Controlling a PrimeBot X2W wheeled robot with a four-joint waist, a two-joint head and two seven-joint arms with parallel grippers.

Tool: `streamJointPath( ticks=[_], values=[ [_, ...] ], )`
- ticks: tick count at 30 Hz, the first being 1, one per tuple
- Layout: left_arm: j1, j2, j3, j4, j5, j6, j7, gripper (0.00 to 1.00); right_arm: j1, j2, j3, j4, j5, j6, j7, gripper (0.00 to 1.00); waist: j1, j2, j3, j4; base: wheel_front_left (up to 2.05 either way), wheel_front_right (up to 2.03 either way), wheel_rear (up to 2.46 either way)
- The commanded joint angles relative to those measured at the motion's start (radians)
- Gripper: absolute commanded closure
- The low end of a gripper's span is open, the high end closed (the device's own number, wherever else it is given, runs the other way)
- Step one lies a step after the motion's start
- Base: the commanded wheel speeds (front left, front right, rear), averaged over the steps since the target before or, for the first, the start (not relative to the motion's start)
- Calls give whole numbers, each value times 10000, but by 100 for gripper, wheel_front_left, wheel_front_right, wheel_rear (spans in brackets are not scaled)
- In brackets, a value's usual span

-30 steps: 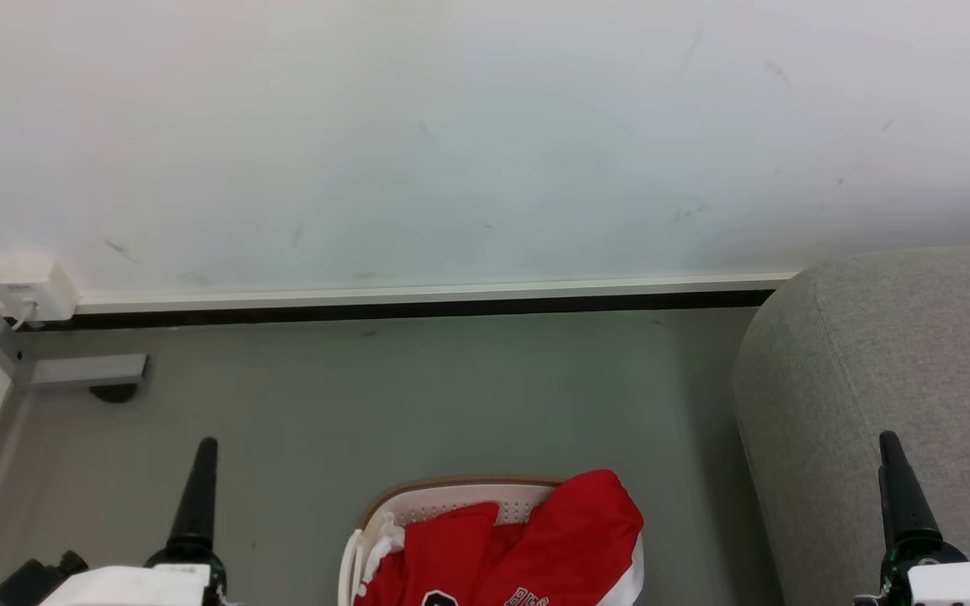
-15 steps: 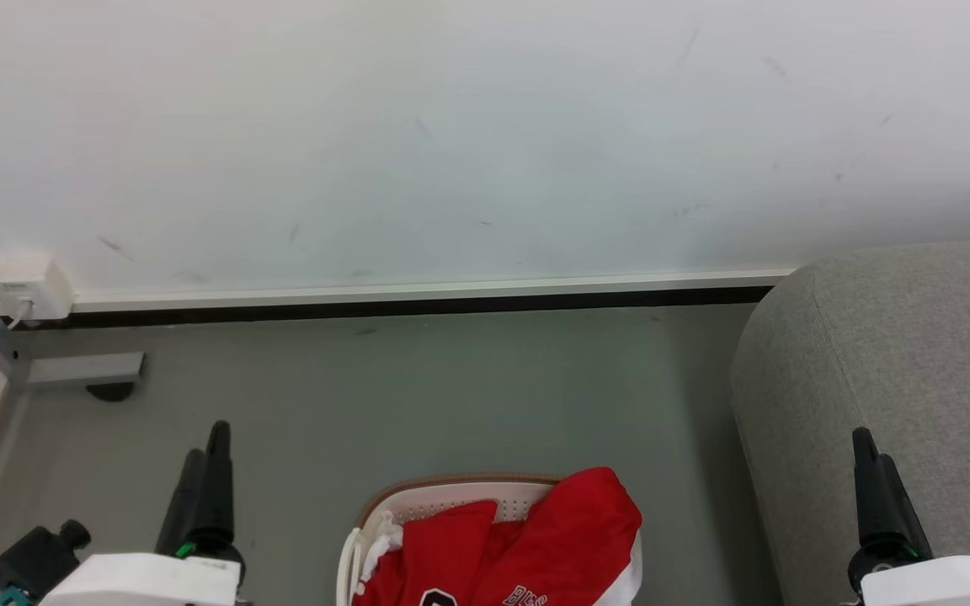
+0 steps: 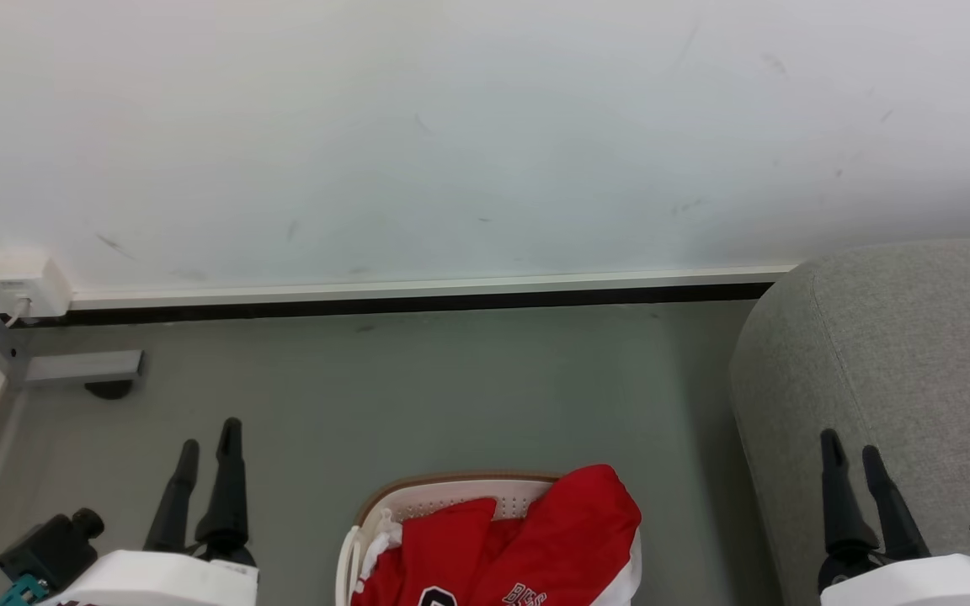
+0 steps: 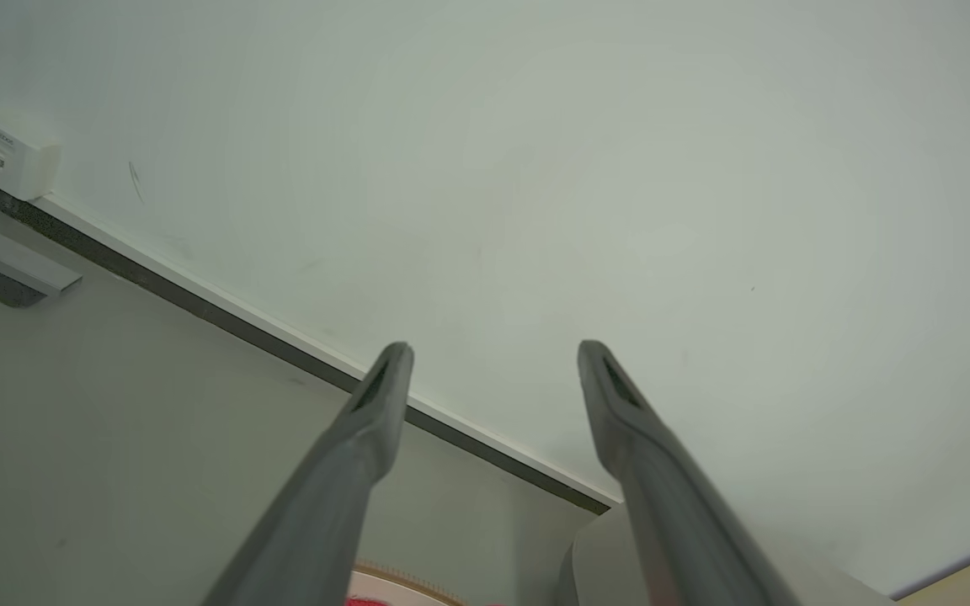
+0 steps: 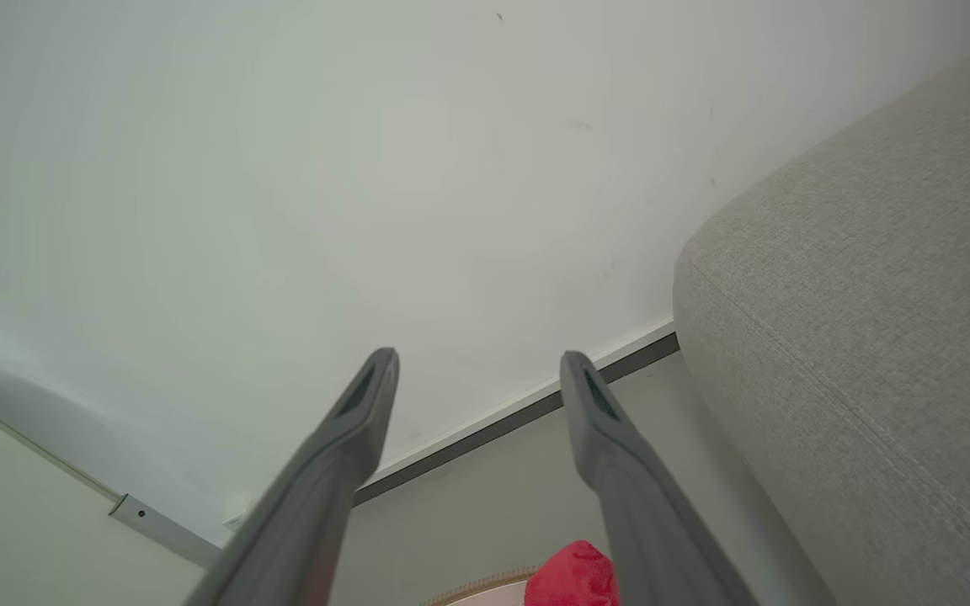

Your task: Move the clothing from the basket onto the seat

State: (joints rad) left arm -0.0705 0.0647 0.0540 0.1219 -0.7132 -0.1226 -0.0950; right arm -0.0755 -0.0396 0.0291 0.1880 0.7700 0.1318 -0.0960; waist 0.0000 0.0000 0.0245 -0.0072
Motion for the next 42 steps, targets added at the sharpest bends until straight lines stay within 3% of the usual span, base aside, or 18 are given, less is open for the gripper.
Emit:
streamJointPath(
  ticks=[1,42],
  values=[
    [-47,108,19,-166,428,61,-127,0,-176,-104,142,14,-415,-9,-115,0,0,0,2,0,0,0,0],
    [54,183,-272,202,4532,-7,-1128,0,-348,-130,879,773,-3844,-16,-1123,0,0,0,-1,-120,0,0,0]
  ],
)
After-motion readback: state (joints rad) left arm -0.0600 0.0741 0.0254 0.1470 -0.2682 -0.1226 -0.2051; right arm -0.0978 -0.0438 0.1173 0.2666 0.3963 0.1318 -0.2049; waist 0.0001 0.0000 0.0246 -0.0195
